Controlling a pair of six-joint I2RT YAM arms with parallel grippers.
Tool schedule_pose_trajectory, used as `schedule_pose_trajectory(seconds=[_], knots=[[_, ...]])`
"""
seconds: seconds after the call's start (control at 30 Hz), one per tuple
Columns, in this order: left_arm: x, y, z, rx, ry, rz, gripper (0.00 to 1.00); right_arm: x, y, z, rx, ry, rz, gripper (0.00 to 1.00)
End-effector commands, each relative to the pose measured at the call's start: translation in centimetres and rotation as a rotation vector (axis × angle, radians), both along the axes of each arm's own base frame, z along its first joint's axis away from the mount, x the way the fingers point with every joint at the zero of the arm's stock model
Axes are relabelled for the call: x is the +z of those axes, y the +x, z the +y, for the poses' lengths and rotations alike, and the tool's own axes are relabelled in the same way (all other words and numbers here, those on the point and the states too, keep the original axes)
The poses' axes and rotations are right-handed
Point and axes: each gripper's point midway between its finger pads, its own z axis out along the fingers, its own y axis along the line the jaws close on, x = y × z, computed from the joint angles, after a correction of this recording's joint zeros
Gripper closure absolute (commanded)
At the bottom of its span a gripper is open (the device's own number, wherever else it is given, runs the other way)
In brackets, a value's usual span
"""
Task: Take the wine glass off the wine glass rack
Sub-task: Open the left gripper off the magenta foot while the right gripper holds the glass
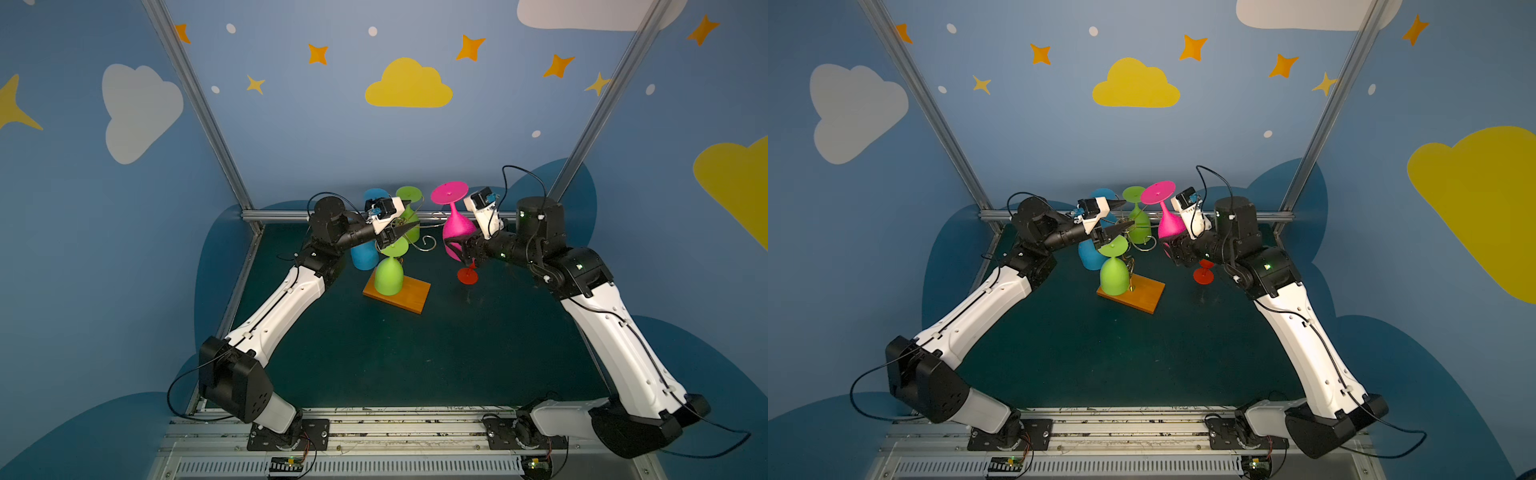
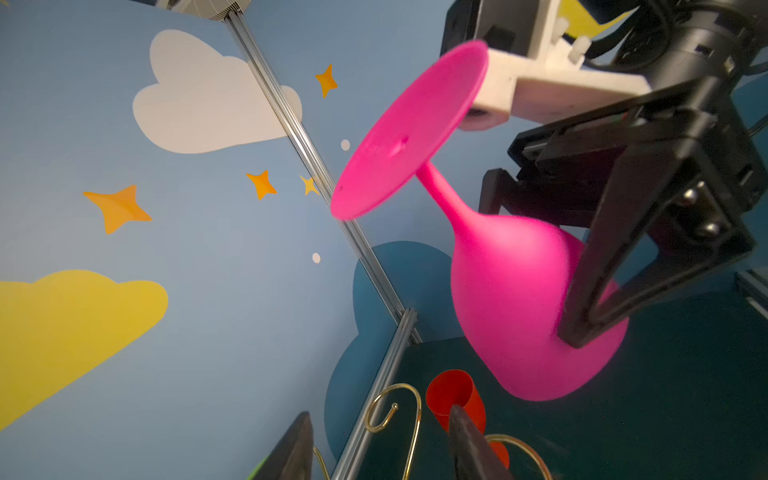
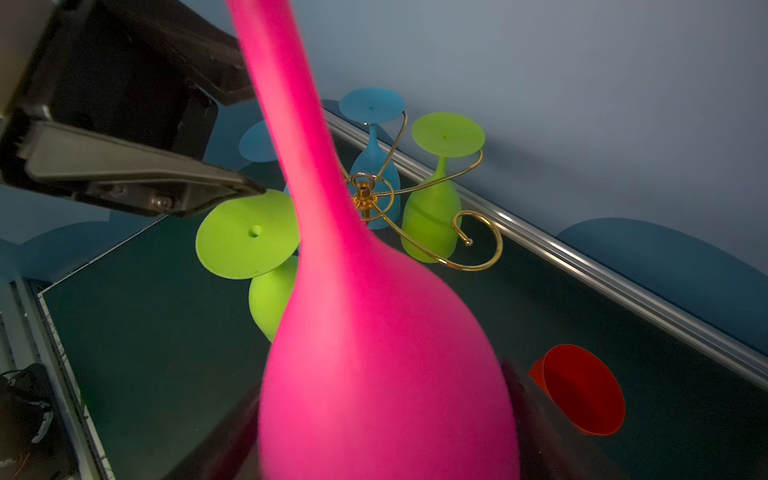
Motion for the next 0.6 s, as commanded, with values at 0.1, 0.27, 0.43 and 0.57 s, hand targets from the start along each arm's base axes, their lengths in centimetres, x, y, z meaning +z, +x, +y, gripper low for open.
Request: schedule_pose_trajectory(seconds=[0.1,0.27,0.43,0.57], knots=[[2.3,-0.3,0.2,0.034,-0.019,-0.146,0.49,-1.3,-0.3,1.4,0.030,-0.038,0.081,0.93],[2.4,-0.8,-0.1,0.017,-0.013,-0.162,0.50,-1.7,-0.6,2.4,0.058,-0.050,0.106,0.94],[2.5,-0.9,-0.3,0.017,-0.010,-0.172,0.53,-2.3,-0.7,2.9,0.072,-0.070,0.139,0.95],[2.5,-1.1,-0.5,0.014,-0.004,-0.181,0.56,-2.7,-0.8,3.1,0.075,-0.083,0.155,0.95]])
